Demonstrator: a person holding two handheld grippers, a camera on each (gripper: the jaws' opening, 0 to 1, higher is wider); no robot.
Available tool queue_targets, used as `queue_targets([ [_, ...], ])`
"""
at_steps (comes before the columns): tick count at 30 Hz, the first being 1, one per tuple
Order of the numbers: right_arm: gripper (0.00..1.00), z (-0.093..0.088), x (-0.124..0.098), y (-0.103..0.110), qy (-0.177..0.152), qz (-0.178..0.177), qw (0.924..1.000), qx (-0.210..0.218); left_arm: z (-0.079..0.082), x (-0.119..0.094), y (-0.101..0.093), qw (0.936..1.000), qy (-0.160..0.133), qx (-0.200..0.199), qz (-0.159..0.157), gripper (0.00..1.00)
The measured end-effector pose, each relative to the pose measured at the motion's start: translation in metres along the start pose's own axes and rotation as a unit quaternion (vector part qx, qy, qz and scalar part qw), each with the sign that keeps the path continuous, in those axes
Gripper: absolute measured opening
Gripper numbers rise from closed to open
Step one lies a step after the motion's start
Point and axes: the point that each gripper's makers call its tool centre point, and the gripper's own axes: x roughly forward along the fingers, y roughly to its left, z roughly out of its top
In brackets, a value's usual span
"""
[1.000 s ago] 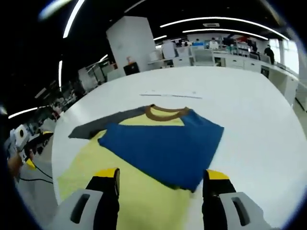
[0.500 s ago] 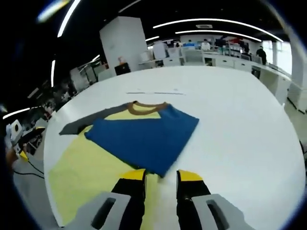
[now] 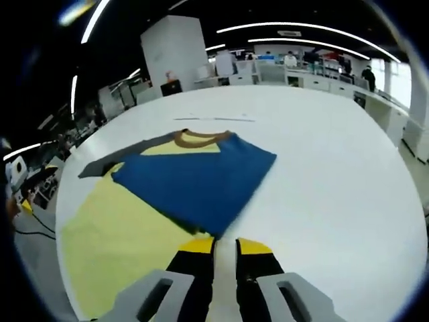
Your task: Fold the garment on the visible template until the final outline fits inside the template.
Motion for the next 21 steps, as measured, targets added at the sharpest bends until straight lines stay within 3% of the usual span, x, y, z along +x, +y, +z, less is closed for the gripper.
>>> queue_targets([
  [17,0.0,0.001,0.015,0.006,0.002,0.0,0.9999,0.011,-0.006,-0.002,0.006,1.0,0.008,0.002,0.006,0.98],
  [21,0.0,0.0,0.013,0.003,0.009,-0.012,0.9998,-0.013,-0.006,-0.002,0.007,0.9999,0.007,0.003,0.007,0.98],
])
